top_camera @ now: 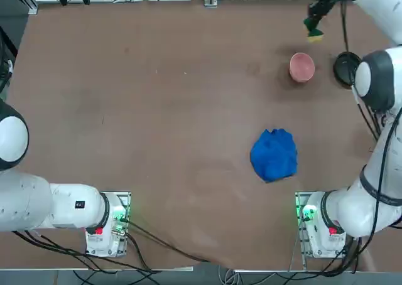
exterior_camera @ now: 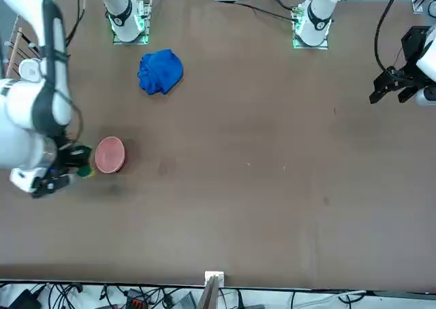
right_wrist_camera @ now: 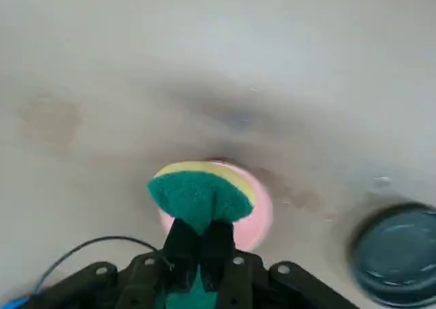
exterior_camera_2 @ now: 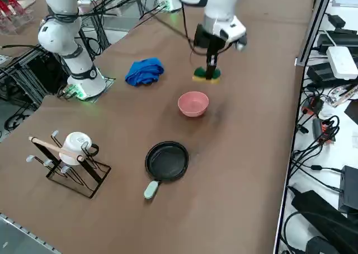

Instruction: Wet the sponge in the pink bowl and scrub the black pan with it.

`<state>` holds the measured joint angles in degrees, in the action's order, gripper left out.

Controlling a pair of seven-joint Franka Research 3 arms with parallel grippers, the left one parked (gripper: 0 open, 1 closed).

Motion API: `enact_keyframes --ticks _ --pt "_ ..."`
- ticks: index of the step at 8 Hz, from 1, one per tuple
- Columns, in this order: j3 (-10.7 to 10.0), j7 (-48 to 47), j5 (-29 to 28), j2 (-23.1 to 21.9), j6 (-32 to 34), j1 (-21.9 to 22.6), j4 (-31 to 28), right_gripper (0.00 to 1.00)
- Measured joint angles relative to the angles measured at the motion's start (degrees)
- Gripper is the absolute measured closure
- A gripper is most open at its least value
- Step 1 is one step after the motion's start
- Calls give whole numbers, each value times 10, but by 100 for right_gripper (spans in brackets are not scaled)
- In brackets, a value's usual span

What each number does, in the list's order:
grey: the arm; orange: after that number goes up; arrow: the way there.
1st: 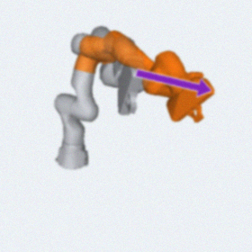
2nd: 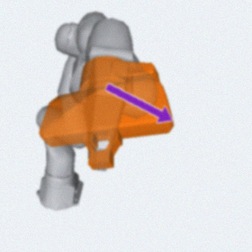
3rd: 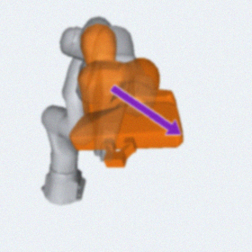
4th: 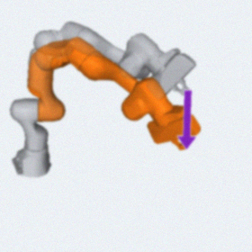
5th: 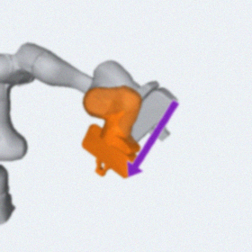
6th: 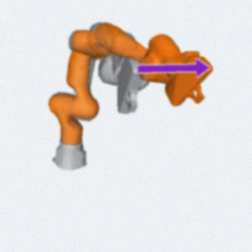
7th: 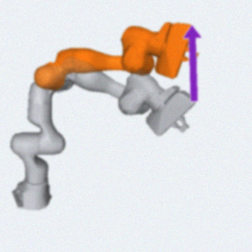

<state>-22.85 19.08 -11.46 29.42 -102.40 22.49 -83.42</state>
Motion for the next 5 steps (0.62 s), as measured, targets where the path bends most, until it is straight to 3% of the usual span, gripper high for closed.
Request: enact_keyframes --ticks 2,5 --pt "2 -74 -6 1 -12 77 -9 94" --pt "3 -145 -36 10 -157 159 -94 94"
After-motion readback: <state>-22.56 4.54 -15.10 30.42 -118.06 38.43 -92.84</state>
